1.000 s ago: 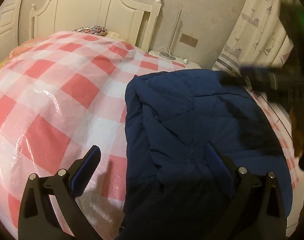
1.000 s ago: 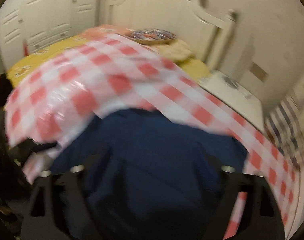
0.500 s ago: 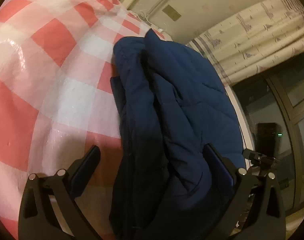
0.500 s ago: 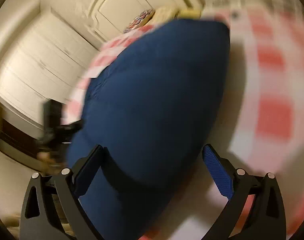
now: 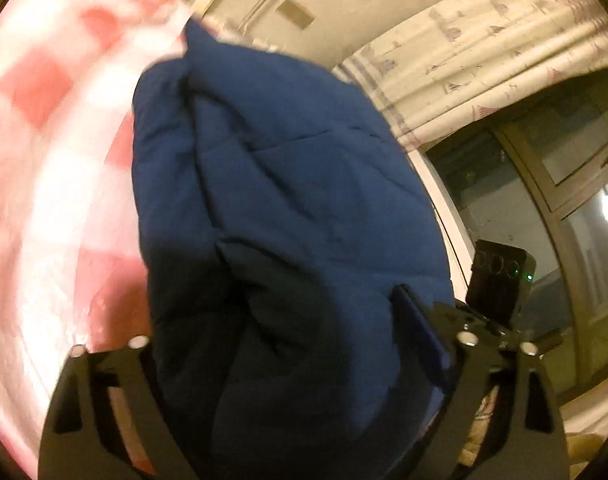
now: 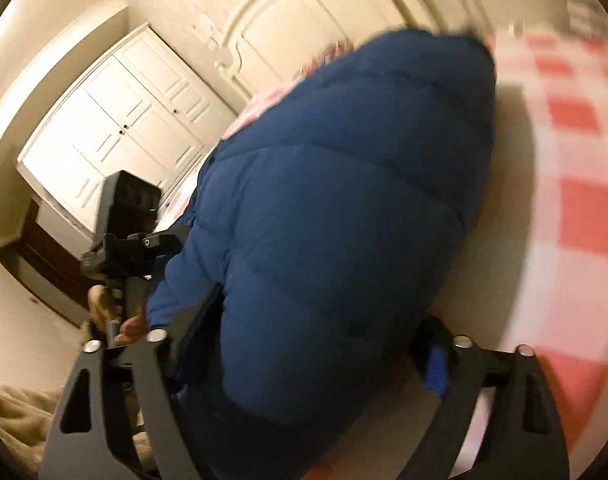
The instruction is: Fold large clothes
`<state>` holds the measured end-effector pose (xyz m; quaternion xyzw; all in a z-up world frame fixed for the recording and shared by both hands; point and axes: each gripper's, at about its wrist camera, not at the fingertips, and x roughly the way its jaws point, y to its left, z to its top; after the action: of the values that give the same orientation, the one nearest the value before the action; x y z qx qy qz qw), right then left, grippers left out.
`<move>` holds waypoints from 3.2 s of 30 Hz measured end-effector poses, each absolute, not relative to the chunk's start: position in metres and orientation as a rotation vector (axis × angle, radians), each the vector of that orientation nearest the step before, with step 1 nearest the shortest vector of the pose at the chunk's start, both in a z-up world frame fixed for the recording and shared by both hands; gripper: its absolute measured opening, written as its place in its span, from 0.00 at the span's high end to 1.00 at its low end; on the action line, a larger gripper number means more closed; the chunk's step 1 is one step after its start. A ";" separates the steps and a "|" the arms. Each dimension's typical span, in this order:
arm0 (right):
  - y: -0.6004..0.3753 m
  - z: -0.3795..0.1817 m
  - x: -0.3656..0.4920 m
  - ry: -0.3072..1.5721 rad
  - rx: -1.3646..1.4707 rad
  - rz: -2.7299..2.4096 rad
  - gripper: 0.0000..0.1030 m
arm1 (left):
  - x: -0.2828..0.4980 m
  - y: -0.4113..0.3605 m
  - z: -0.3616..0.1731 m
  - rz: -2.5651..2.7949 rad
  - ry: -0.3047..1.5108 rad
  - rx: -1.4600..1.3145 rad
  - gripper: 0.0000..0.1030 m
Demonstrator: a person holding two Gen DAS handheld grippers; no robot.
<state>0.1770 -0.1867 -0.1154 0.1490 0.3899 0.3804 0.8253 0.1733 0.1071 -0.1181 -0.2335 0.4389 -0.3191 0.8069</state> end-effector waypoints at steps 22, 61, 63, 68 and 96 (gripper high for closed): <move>-0.303 -0.092 0.275 0.770 0.411 0.299 0.12 | 0.325 -0.029 -0.117 -0.559 0.891 -0.528 0.06; -0.240 -0.040 0.011 0.397 -0.056 0.148 0.04 | 0.045 -0.084 -0.026 -0.106 0.443 0.090 0.02; -0.234 -0.044 0.010 0.402 -0.073 0.149 0.04 | 0.042 -0.086 -0.029 -0.107 0.442 0.107 0.02; -0.224 -0.050 0.011 0.412 -0.094 0.137 0.04 | 0.041 -0.079 -0.035 -0.103 0.459 0.096 0.02; -0.234 -0.058 0.014 0.422 0.005 0.107 0.04 | 0.038 -0.075 -0.039 -0.091 0.454 0.111 0.02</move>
<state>0.0141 -0.2342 -0.0583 0.0023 0.2092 0.0533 0.9764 0.0379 -0.0747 -0.0391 0.0549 0.2251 -0.0450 0.9717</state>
